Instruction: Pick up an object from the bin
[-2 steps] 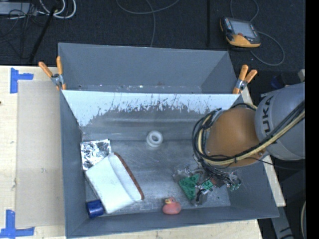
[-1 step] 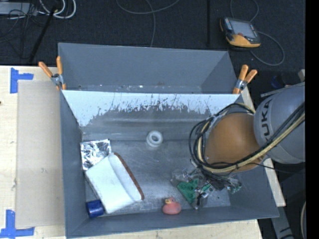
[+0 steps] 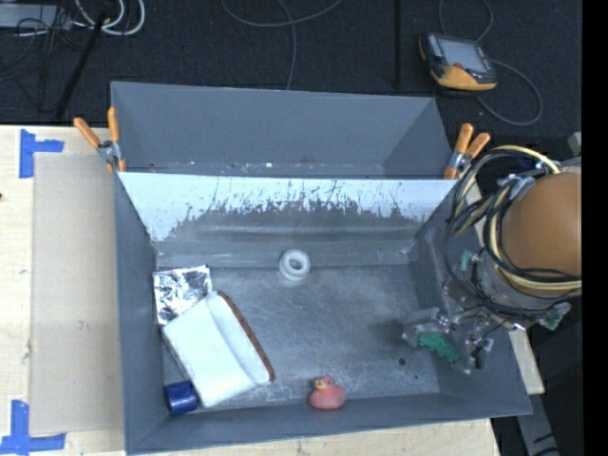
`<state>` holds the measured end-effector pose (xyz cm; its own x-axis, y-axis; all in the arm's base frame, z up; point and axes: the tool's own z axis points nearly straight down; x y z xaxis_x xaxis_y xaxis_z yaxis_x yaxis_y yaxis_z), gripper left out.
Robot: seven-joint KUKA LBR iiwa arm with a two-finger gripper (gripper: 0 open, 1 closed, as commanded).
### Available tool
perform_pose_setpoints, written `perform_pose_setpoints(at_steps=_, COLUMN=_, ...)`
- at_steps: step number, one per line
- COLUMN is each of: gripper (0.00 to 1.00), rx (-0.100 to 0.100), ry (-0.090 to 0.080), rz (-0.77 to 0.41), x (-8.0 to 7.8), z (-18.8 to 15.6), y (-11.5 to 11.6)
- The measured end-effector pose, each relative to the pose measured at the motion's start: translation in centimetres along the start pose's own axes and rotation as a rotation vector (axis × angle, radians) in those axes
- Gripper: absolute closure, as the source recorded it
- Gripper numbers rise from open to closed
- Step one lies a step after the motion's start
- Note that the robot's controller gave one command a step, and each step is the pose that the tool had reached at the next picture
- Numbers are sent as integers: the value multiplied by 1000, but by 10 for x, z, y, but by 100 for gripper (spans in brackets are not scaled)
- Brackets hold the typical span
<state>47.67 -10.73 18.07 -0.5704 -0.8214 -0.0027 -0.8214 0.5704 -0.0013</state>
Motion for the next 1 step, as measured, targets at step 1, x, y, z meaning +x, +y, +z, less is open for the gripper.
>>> perform_pose_setpoints(at_steps=1, gripper=100, rx=8, ry=-4, rz=19, x=-42, z=-79, y=-35)
